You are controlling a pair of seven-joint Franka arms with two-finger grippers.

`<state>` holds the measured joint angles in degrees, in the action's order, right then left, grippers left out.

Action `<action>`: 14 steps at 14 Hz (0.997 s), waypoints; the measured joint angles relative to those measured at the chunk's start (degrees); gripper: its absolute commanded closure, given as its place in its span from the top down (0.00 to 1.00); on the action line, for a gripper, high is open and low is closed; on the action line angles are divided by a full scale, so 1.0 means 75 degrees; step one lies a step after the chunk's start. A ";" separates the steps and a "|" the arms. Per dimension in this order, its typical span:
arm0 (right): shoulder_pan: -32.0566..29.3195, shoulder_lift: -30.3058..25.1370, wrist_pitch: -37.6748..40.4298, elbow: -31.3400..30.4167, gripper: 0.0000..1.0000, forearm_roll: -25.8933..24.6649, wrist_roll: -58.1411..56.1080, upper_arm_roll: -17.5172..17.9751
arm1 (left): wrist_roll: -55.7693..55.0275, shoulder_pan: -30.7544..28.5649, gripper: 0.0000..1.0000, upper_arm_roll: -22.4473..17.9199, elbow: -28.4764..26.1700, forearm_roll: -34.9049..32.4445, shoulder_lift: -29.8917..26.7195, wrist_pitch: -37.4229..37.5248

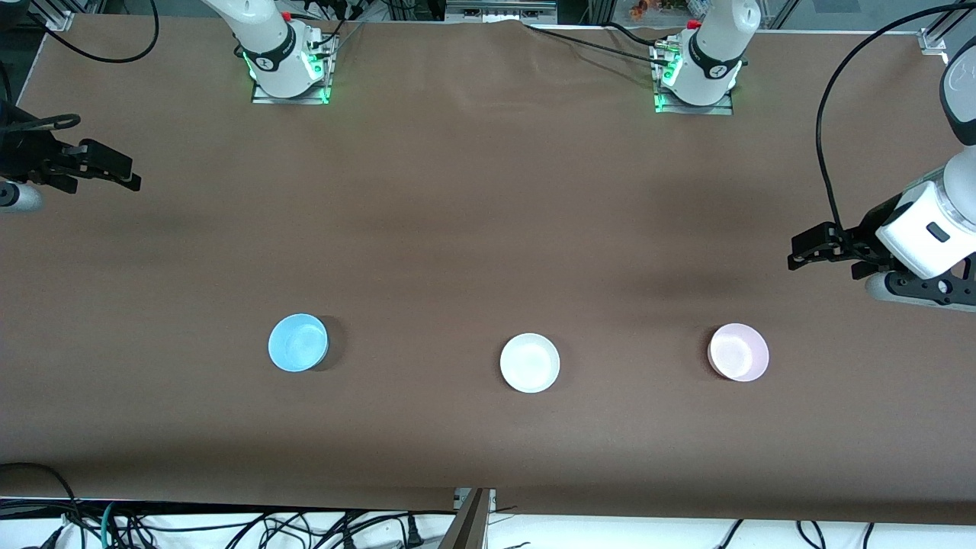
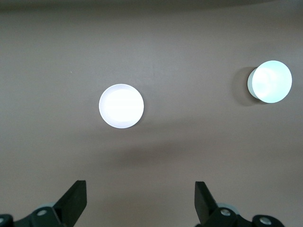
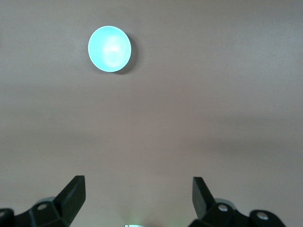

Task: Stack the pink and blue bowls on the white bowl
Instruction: 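Move the left gripper over the pink bowl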

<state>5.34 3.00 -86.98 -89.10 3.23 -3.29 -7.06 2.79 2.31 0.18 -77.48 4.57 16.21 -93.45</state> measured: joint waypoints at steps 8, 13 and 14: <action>0.0000 0.0000 -0.0004 0.0000 1.00 0.0000 0.0000 0.0000 | 0.0000 0.0004 1.00 0.0002 -0.0003 -0.0123 0.0026 0.0000; -0.0014 -0.0001 -0.0019 0.0003 1.00 0.0000 0.0000 -0.0037 | 0.0000 0.0003 1.00 0.0001 -0.0010 -0.0189 0.0316 -0.0248; -0.0015 -0.0001 -0.0023 0.0004 1.00 -0.0001 0.0000 -0.0045 | 0.0000 0.0001 1.00 -0.0003 -0.0011 -0.0191 0.0379 -0.0316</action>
<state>5.22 2.99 -87.15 -89.07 3.22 -3.29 -7.40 2.79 2.32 0.15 -77.56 3.15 19.04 -95.82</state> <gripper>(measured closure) 0.000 0.000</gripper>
